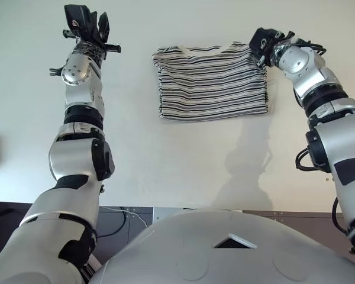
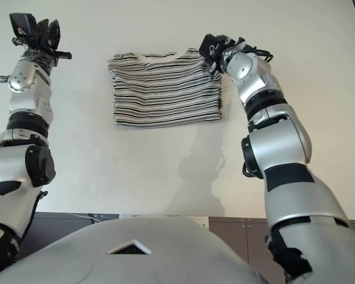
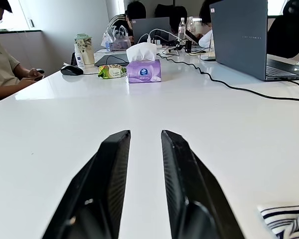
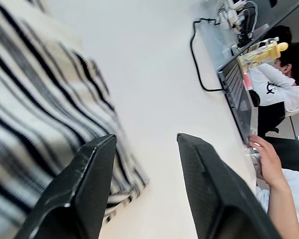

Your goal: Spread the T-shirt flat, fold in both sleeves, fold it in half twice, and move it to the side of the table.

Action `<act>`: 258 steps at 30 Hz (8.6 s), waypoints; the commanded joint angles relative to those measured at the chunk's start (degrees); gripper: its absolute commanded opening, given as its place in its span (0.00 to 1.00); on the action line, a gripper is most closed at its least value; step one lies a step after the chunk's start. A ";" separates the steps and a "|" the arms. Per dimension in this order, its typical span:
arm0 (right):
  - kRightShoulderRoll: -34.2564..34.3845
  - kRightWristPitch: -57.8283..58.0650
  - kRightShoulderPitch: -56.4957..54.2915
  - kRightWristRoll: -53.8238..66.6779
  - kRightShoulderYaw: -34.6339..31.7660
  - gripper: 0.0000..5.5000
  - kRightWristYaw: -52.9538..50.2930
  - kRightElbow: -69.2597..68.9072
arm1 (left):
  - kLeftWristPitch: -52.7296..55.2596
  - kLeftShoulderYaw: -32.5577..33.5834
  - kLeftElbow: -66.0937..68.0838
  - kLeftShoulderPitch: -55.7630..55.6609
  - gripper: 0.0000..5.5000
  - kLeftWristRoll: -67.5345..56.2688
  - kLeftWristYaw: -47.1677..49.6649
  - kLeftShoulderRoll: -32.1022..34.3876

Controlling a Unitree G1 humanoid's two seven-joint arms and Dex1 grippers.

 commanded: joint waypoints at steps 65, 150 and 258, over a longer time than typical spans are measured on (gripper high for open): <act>-27.44 17.24 58.46 26.72 -12.77 0.41 28.62 -97.55 | 26.48 -11.64 -76.76 53.68 0.21 6.23 -2.34 -1.00; -39.51 -39.67 63.34 5.78 -3.68 0.02 22.98 -74.30 | -28.07 -38.71 -54.17 47.50 0.02 39.35 -17.71 26.55; -6.54 25.52 40.50 35.87 -16.05 0.35 11.36 -66.46 | -0.34 -25.08 -6.87 0.38 0.26 12.70 -19.12 0.72</act>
